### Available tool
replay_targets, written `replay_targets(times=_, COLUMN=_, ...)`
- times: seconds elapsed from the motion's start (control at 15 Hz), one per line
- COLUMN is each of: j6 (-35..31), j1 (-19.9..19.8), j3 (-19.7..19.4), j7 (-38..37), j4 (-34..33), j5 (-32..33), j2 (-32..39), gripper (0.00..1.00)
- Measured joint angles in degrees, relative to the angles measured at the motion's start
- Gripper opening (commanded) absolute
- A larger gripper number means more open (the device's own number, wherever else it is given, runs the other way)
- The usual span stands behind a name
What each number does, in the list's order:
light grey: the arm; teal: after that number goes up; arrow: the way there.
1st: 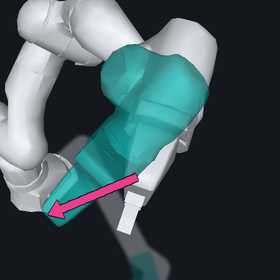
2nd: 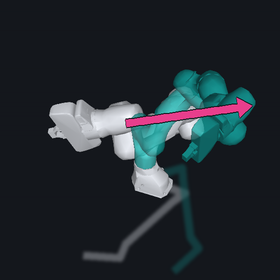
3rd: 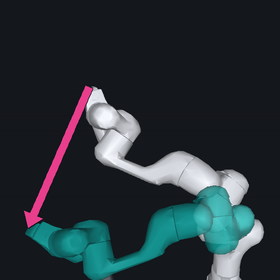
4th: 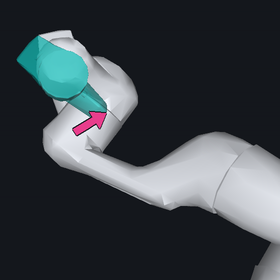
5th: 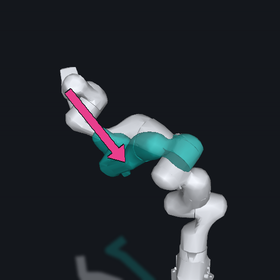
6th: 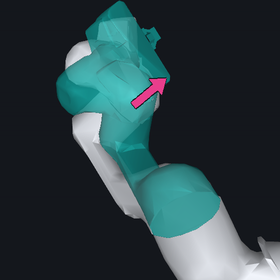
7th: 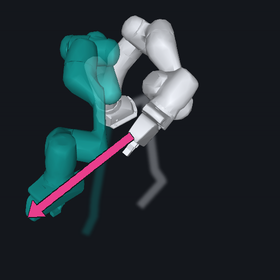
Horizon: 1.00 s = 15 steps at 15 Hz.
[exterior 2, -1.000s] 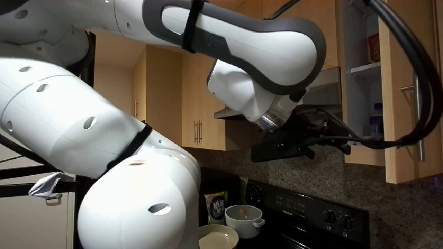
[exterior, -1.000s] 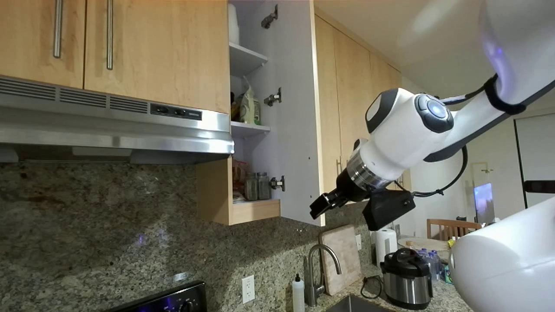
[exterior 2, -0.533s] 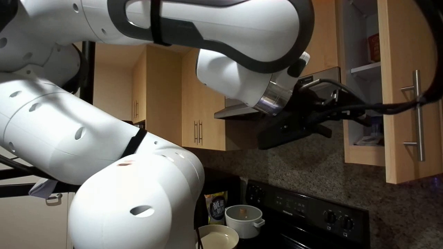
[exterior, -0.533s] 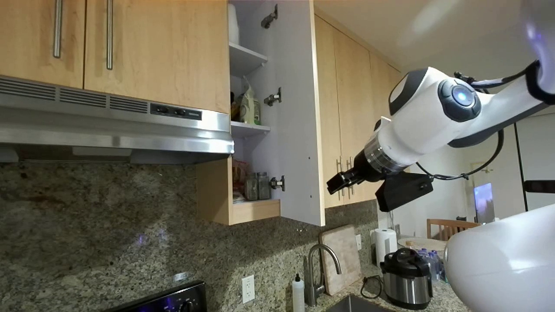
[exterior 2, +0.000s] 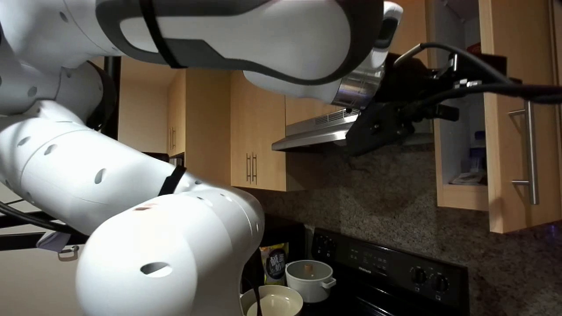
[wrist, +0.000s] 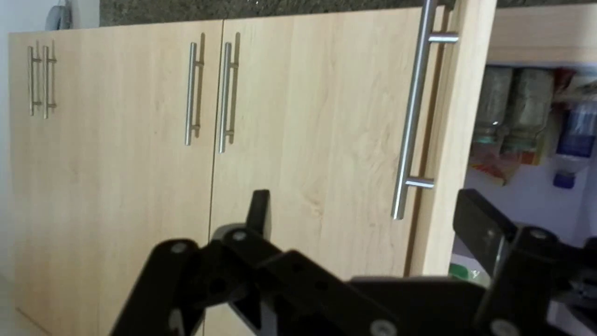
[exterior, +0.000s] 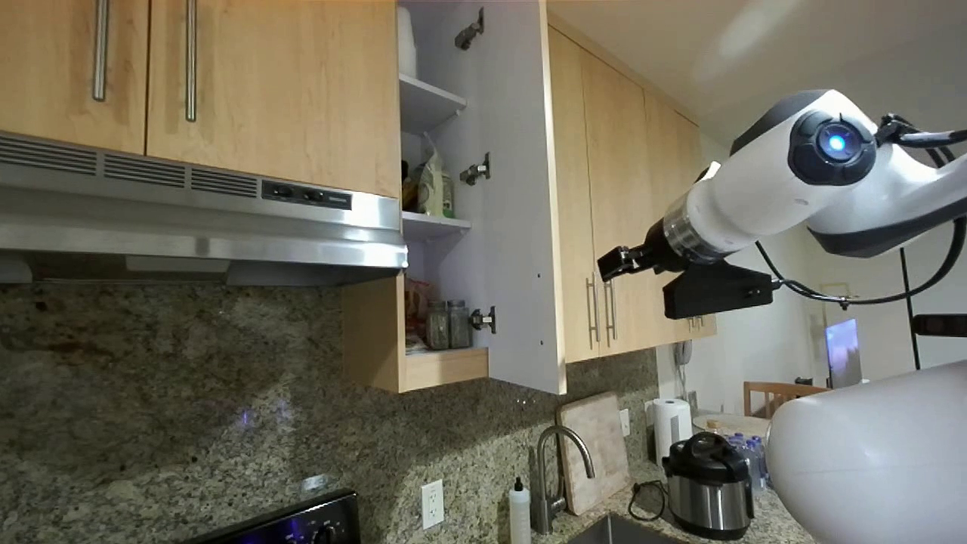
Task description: Open and close the upper right cupboard
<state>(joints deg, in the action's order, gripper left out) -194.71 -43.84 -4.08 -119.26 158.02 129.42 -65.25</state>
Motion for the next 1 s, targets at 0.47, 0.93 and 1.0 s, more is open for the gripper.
replay_targets(times=0.47, j6=1.77, j1=-1.72, j3=-0.35, j7=5.34, j4=-0.51, j5=-6.45, j2=0.03, gripper=1.00)
replay_targets(times=0.93, j6=1.81, j1=-1.64, j3=-1.61, j7=5.34, j4=-1.91, j5=-6.45, j2=0.20, gripper=1.00)
replay_targets(times=1.0, j6=1.81, j1=-1.55, j3=-1.82, j7=5.34, j4=-2.76, j5=-6.45, j2=0.50, gripper=1.00)
